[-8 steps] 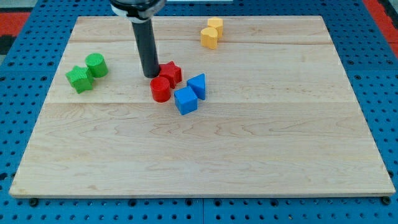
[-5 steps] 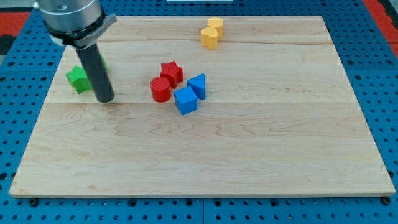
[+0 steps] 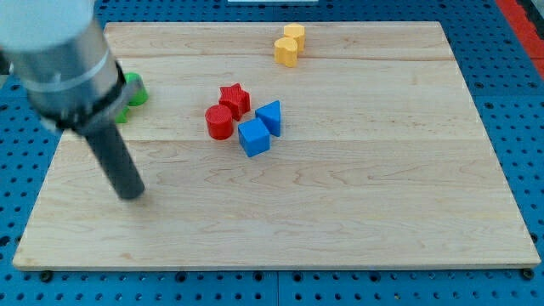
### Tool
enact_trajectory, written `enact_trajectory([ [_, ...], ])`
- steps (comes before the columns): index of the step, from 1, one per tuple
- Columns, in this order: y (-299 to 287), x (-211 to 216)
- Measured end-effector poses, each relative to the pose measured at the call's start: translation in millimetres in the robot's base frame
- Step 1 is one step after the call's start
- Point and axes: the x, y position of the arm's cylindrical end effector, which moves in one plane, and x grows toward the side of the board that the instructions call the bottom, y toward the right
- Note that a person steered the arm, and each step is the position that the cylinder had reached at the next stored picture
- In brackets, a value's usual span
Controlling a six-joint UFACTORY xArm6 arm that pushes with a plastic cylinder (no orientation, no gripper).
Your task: Push the blue triangle to the bottom left of the board
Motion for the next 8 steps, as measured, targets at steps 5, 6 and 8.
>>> enact_trajectory([
  [5,245,-144],
  [6,184,-157],
  [8,124,-169],
])
